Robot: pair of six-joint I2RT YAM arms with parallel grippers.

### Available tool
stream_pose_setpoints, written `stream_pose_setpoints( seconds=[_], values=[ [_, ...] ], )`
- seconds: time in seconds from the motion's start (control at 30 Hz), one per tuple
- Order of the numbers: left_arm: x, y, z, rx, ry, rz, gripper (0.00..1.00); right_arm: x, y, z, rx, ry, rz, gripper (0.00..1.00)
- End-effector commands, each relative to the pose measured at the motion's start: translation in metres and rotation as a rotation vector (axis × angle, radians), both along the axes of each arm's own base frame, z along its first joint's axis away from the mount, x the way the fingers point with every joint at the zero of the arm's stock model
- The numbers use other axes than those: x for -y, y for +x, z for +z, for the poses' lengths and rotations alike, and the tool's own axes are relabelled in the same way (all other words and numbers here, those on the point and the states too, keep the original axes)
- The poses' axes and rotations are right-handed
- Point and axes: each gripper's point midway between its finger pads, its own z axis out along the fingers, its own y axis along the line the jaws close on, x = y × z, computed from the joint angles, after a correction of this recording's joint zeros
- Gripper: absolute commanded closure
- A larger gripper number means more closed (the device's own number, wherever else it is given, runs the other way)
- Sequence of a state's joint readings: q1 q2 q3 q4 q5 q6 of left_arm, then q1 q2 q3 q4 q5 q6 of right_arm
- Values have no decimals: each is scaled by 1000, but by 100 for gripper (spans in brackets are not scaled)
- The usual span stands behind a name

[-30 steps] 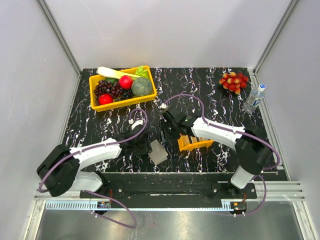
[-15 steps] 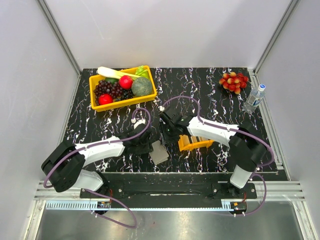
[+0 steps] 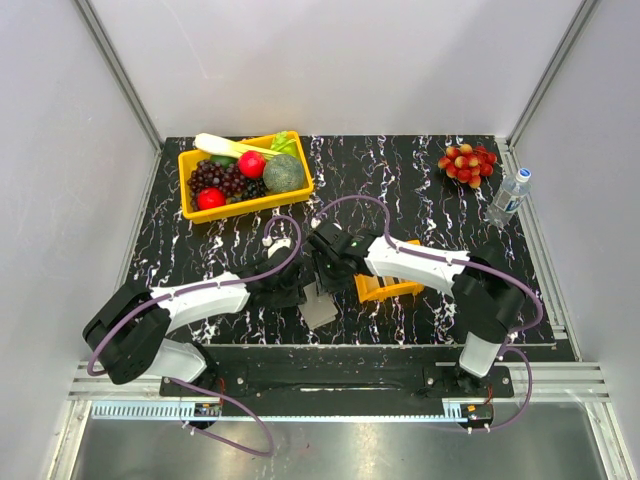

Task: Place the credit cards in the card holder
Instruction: Close the card holder at the center of the board.

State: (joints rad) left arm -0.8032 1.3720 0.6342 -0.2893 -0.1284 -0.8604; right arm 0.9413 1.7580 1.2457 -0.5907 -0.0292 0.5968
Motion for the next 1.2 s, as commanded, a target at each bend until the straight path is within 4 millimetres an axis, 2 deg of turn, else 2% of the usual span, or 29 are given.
stream_pose_setpoints(
  seconds=[0.0,0.2,0.5,0.6,0.73,1.0,1.17],
  values=[
    [8,7,6,29,-32,-14,60,2,7,2,29,-49,-45,60],
    [8,6,6,30,-42,-13,60,8,6,0,31,-69,-56,63],
    [11,6,7,31,-51,-19,60,8,6,-5,22,-79,-56,72],
    [11,7,7,33,-55,-15,60,3,5,1,25,-61,-50,62],
    [12,6,7,32,-58,-18,60,0,5,1,30,-66,-44,60],
    [12,5,7,30,-60,-23,60,10,6,-10,33,-123,-53,74],
    [12,5,7,30,-61,-24,60,15,6,-9,47,-140,-66,78]
  ],
)
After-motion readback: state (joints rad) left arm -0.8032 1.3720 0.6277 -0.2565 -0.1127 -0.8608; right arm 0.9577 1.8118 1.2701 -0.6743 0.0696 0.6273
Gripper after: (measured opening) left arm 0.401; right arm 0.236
